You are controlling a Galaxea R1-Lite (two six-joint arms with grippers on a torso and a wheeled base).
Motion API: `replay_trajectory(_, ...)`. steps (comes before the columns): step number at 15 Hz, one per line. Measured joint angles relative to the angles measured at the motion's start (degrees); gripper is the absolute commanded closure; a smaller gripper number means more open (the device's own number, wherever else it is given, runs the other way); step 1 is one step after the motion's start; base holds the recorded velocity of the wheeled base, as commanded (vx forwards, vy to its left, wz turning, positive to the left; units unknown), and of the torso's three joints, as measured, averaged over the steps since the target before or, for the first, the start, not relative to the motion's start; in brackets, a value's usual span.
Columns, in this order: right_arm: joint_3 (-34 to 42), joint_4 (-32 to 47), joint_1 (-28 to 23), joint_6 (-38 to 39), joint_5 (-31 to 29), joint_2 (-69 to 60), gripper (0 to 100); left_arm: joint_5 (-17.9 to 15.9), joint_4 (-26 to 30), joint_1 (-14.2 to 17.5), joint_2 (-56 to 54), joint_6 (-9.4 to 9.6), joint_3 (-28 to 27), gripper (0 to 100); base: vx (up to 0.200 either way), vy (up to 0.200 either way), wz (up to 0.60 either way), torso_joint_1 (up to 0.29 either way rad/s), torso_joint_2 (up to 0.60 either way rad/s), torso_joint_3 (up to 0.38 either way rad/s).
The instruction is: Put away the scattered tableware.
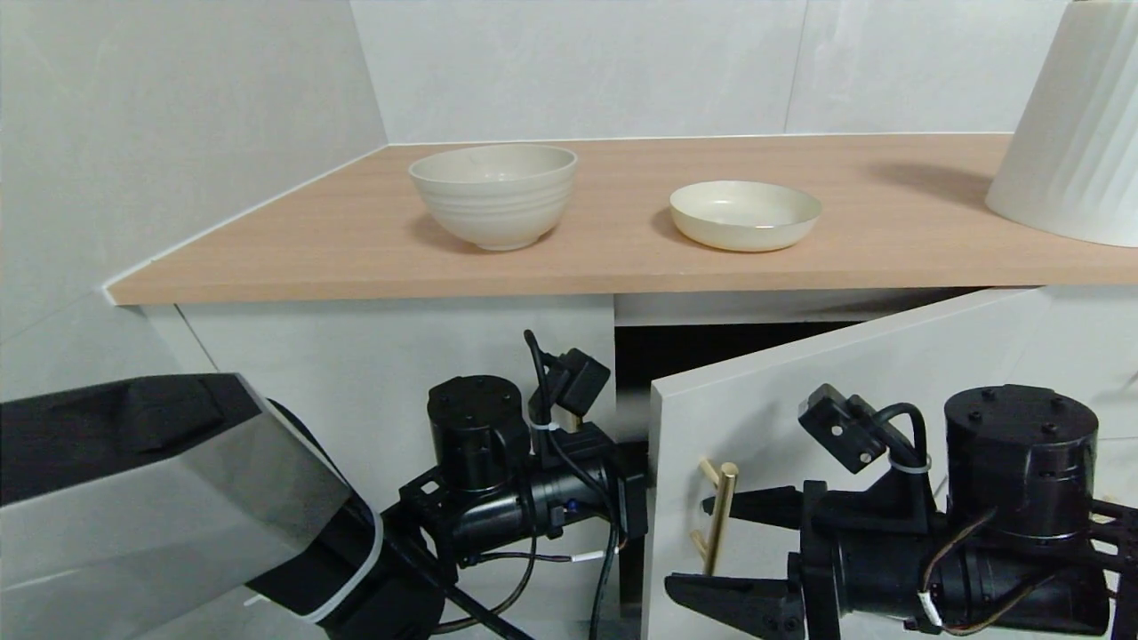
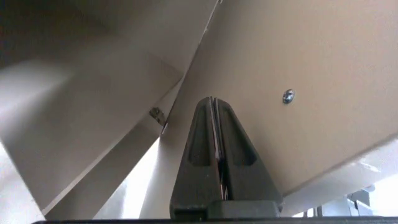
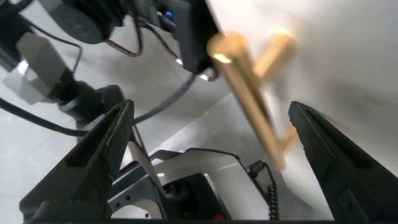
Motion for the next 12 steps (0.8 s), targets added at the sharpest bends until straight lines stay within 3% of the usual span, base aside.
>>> replay_trajectory(3,3.4,-0.5,-3.2,0.2,-0.2,-2.6,0,0.0,0.0,-0.3,0.4,0.00,-0.1,100,0.000,0.000,0.00,0.000,0.00,0.000)
replay_trajectory(10,14.5,0.0,-3.9,0.2,-0.6,-12.1,0,0.4,0.0,-1.1,0.0,-0.27,0.0,100,0.000,0.000,0.00,0.000,0.00,0.000)
replay_trajectory(12,17.2,0.0,-3.9,0.3,-0.6,-14.1,0,0.4,0.1,-1.3,-0.5,-1.37,0.1,100,0.000,0.000,0.00,0.000,0.00,0.000)
